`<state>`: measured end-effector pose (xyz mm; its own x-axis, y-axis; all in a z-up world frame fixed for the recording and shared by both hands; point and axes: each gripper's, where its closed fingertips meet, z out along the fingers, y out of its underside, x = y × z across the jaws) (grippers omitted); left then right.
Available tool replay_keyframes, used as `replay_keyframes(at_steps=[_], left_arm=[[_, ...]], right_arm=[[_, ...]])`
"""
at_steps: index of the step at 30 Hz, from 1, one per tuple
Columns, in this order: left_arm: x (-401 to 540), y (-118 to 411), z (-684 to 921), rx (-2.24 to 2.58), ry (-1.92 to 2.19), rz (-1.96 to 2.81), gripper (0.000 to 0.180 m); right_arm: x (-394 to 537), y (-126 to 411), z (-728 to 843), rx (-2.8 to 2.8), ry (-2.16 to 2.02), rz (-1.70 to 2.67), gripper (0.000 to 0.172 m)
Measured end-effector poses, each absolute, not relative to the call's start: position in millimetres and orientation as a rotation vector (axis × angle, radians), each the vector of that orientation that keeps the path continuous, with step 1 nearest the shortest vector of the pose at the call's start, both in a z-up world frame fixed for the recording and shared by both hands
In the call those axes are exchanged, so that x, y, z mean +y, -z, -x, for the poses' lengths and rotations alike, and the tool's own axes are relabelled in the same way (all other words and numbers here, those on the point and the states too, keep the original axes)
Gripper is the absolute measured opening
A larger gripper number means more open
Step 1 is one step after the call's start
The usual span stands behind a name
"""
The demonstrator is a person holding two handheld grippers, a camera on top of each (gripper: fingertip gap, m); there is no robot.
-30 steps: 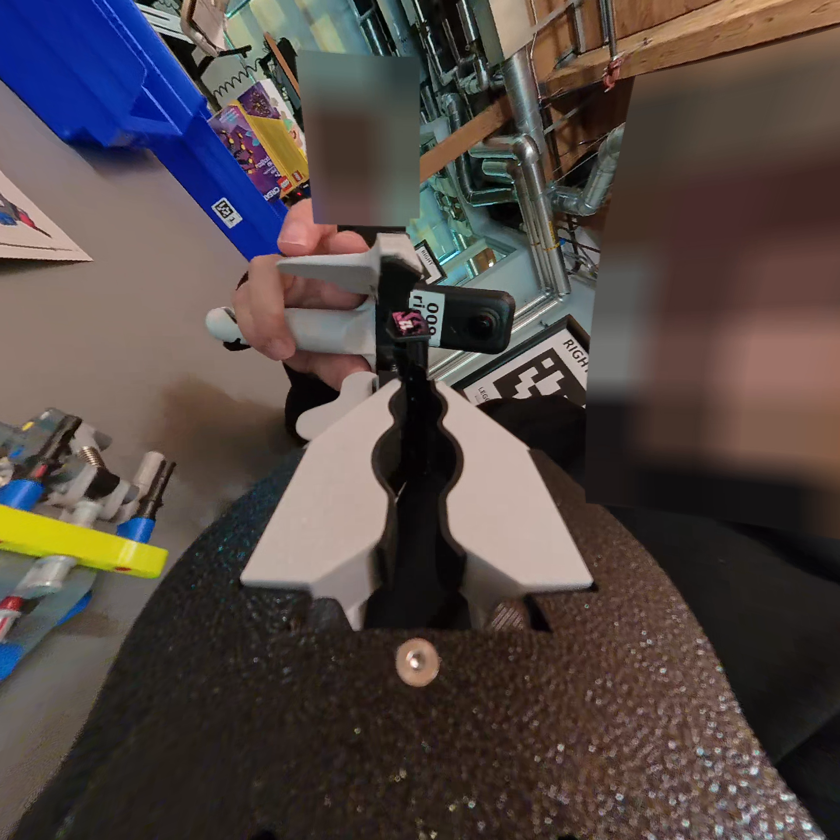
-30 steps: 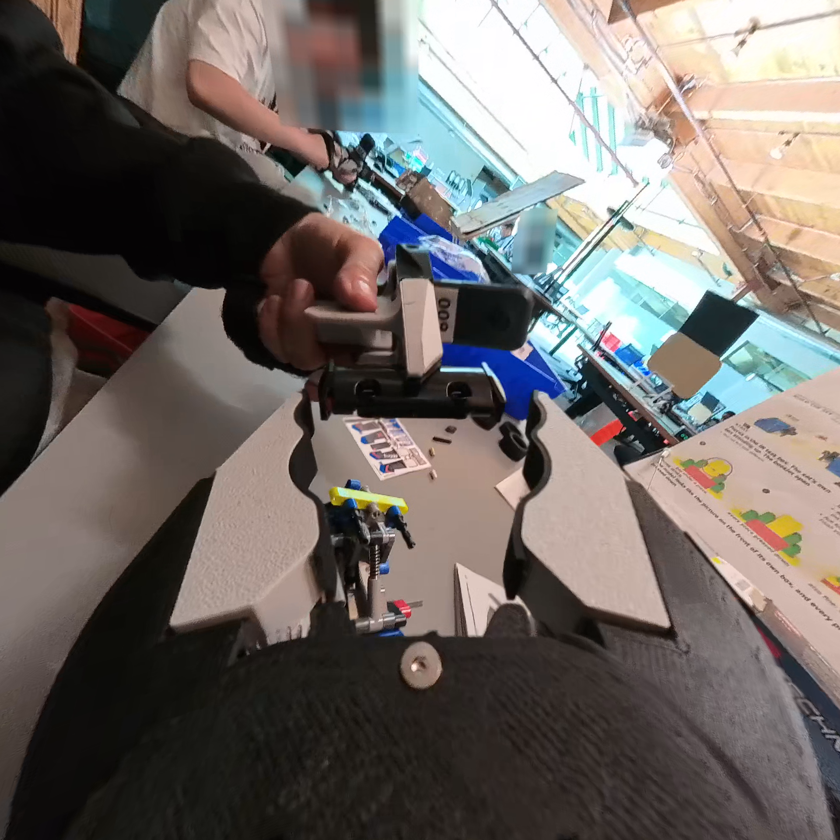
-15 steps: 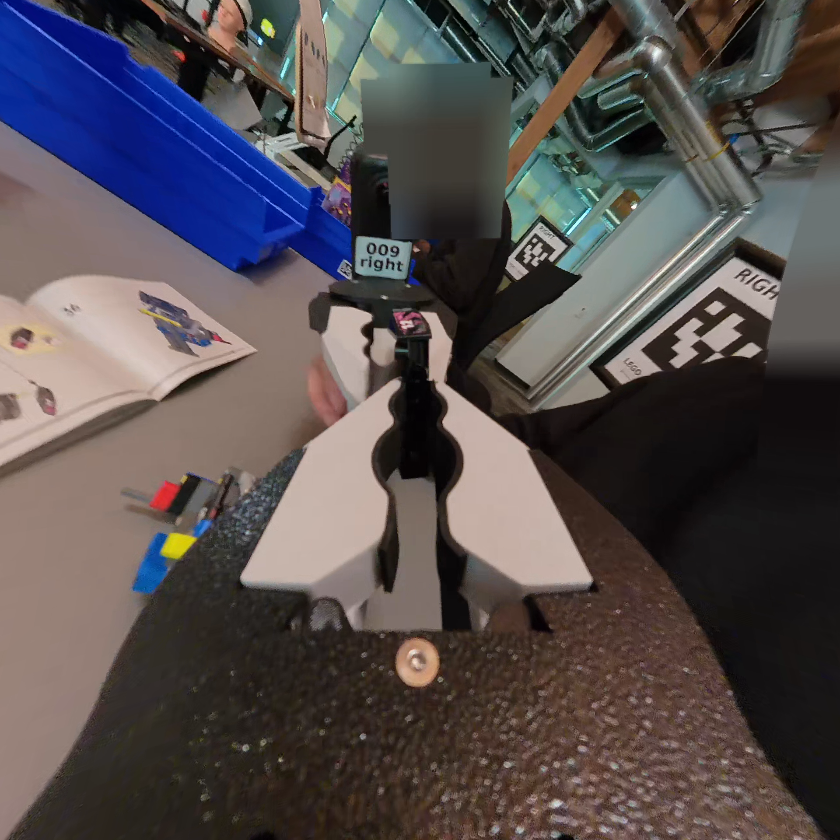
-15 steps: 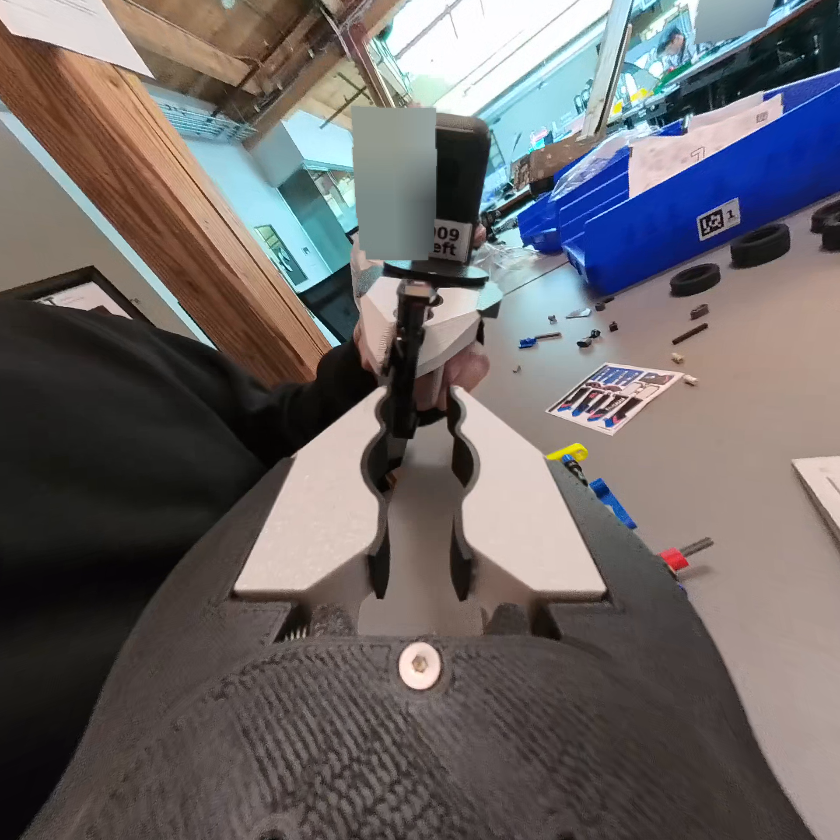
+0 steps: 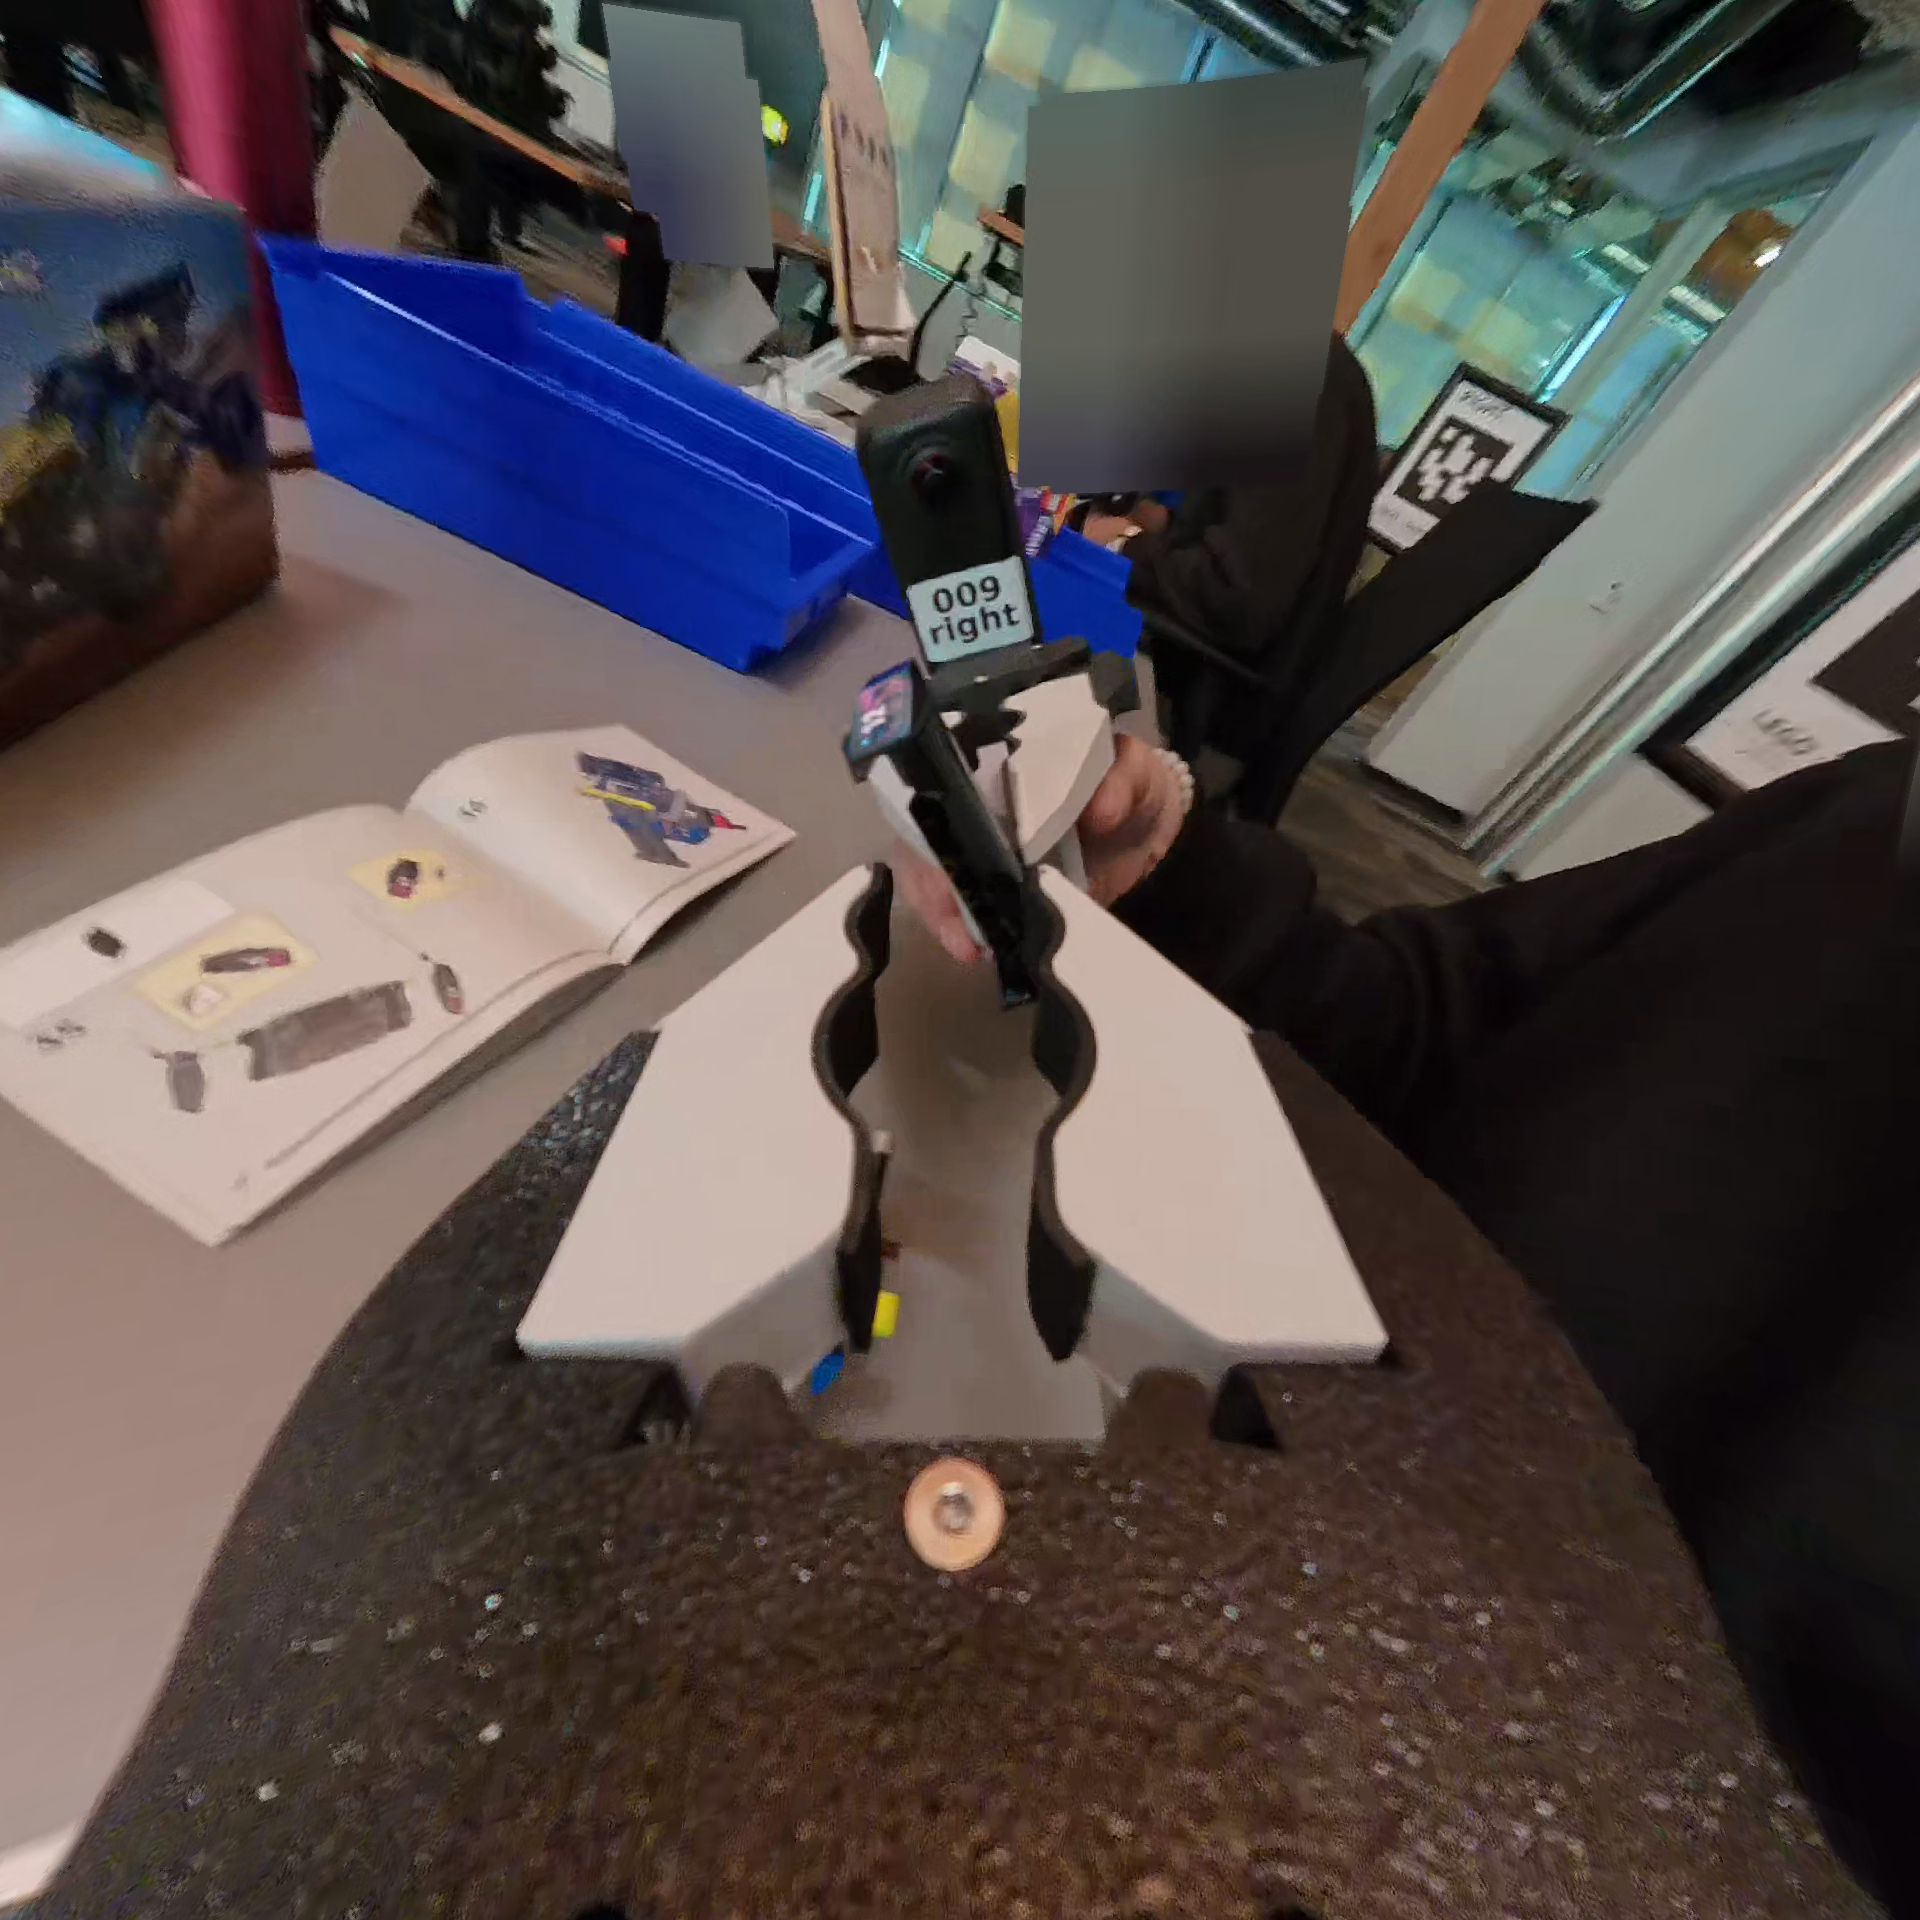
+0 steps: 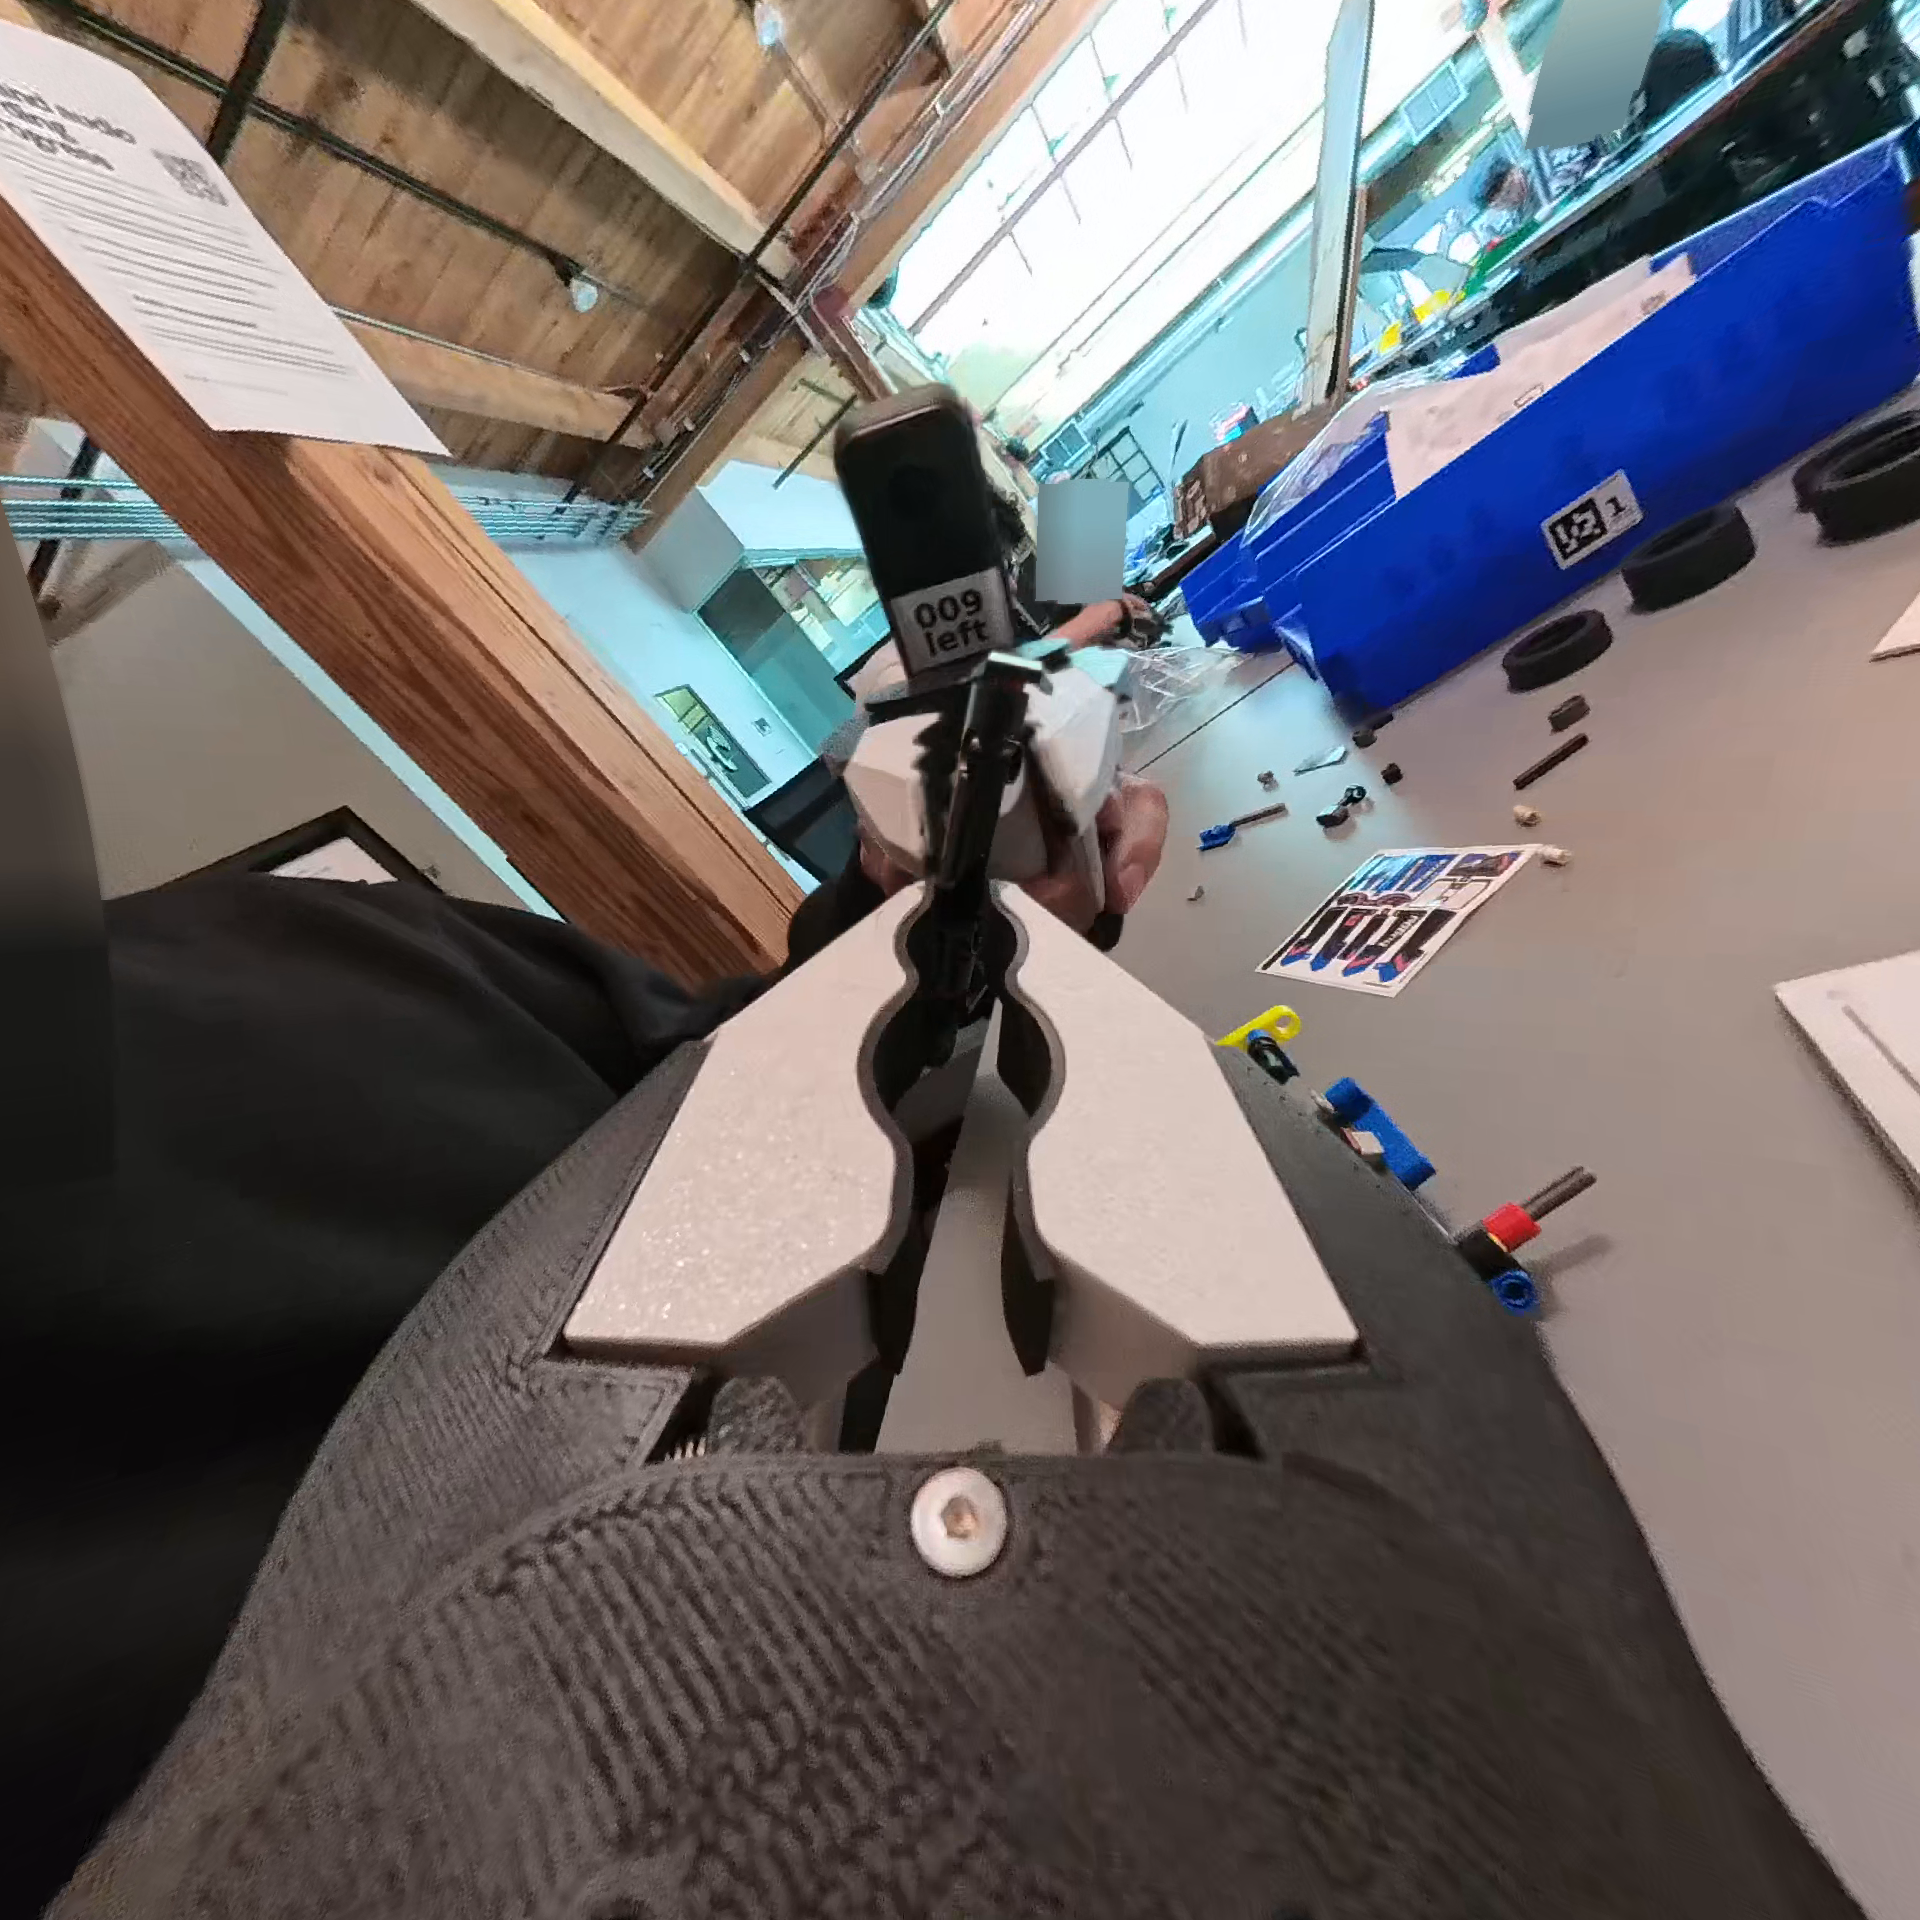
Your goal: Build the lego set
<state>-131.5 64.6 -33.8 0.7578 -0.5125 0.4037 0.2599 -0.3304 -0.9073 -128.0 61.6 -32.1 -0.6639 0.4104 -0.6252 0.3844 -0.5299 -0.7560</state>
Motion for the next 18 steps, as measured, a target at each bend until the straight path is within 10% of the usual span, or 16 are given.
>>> replay_keyframes(at_steps=[13,18], left_arm=[[62.6,49.5,123.0,-0.132,1.349,1.689,0.005],[53.7,46.3,123.6,-0.159,1.495,1.629,0.005]], right_arm=[[62.6,46.8,138.3,-1.607,-2.204,1.265,0.012],[66.1,29.7,138.7,-1.63,-1.757,0.776,0.05]])
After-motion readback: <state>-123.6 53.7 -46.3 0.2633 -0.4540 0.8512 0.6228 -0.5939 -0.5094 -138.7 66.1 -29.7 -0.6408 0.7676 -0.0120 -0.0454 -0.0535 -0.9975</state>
